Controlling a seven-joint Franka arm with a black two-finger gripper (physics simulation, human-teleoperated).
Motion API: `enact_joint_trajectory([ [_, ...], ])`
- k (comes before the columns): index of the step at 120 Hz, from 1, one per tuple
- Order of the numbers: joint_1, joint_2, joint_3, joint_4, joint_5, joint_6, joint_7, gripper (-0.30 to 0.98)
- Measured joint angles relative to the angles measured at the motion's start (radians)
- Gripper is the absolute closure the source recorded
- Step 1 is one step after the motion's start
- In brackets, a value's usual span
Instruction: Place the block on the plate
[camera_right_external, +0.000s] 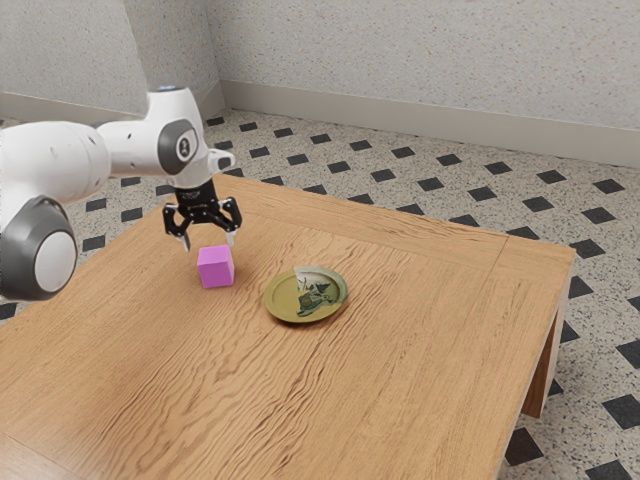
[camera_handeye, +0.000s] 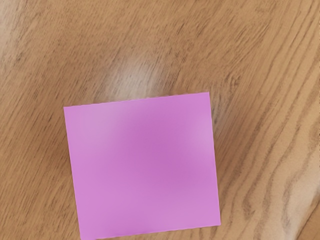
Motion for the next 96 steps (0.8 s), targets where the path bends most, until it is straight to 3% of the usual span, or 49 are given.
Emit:
enact_joint_trajectory([
  [76,0.035,0.149,-0.030,0.123,0.002,0.008,-0.020,0.00],
  [96,0.037,0.155,-0.030,0.123,0.002,0.008,-0.020,0.07],
])
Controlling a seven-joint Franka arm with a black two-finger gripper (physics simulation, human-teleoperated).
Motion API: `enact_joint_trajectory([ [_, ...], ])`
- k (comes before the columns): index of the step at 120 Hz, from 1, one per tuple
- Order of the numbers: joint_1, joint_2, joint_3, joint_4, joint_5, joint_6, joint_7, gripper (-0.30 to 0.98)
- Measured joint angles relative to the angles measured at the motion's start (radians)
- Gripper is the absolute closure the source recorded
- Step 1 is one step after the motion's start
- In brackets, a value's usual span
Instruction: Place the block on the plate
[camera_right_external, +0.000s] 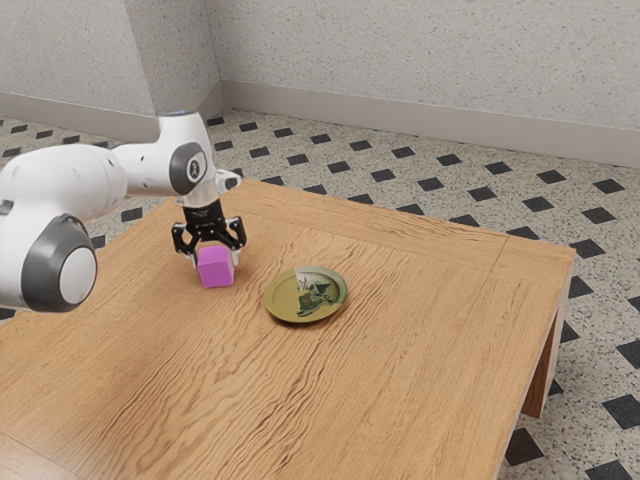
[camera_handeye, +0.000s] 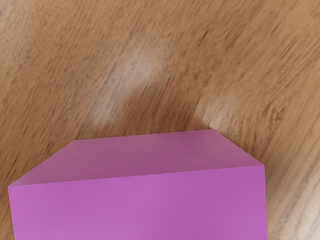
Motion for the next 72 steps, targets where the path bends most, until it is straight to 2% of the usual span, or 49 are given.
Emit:
enact_joint_trajectory([
  [34,0.000,0.005,0.003,-0.001,0.001,0.001,0.000,0.22],
  [72,0.000,0.002,0.006,-0.003,0.003,0.001,-0.002,0.24],
])
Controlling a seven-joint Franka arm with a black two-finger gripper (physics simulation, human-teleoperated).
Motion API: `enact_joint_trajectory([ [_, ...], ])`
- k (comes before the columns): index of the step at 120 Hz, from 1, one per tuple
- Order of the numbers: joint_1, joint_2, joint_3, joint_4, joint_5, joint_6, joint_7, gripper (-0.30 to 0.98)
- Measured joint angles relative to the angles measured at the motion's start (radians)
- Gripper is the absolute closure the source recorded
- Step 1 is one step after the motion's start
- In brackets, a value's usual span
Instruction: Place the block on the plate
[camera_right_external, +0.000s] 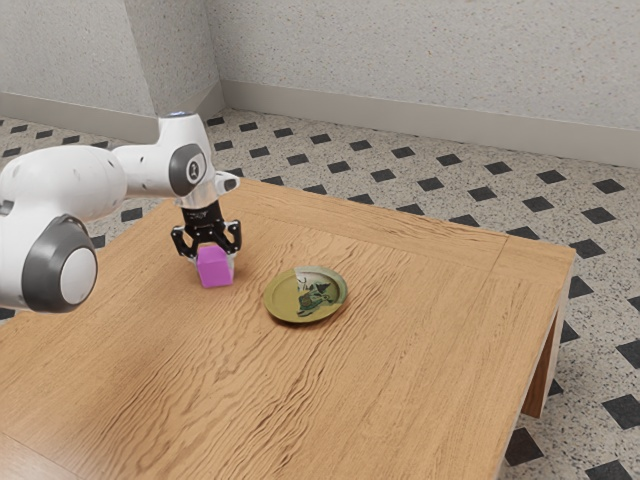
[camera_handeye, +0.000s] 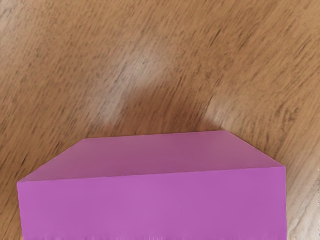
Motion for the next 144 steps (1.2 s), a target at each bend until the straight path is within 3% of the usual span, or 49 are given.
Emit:
enact_joint_trajectory([
  [36,-0.032,-0.060,0.000,-0.019,0.020,-0.007,-0.004,0.27],
  [90,-0.261,-0.203,-0.020,-0.177,0.029,0.003,-0.041,0.28],
  [105,-0.272,-0.198,-0.076,-0.201,0.034,0.031,-0.058,0.29],
  [128,-0.269,-0.193,-0.087,-0.214,0.040,0.057,-0.080,0.28],
  [144,-0.266,-0.193,-0.087,-0.211,0.055,0.064,-0.081,0.16],
])
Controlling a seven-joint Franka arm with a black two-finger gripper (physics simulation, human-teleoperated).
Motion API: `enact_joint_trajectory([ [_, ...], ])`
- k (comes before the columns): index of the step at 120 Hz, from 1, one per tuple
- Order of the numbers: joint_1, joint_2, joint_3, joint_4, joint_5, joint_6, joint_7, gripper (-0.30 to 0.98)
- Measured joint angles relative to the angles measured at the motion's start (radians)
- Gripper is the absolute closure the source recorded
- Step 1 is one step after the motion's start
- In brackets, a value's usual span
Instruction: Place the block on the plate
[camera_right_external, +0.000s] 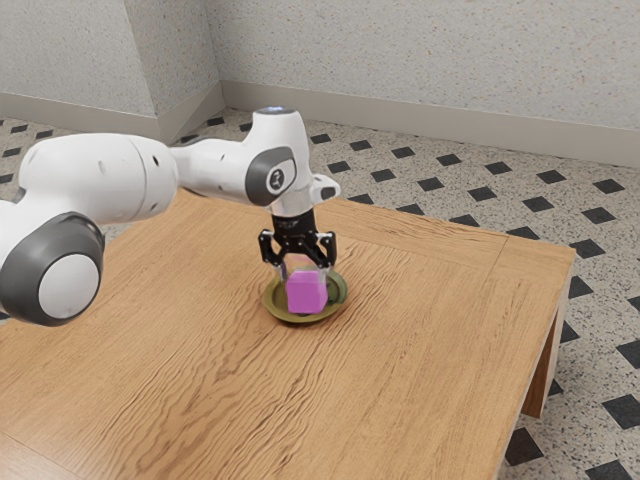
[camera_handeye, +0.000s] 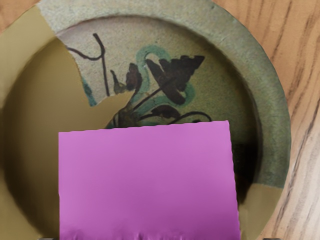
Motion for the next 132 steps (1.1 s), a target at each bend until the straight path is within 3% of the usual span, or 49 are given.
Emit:
enact_joint_trajectory([
  [36,-0.002,-0.032,0.001,0.026,0.050,-0.029,0.007,0.04],
  [76,-0.032,-0.202,0.009,0.036,0.093,-0.157,0.044,0.01],
  [100,-0.032,-0.384,0.016,0.021,0.137,-0.282,0.094,0.00],
  [116,0.022,-0.503,0.026,-0.003,0.170,-0.347,0.159,0.00],
  [132,0.157,-0.546,0.021,-0.031,0.172,-0.381,0.226,0.00],
])
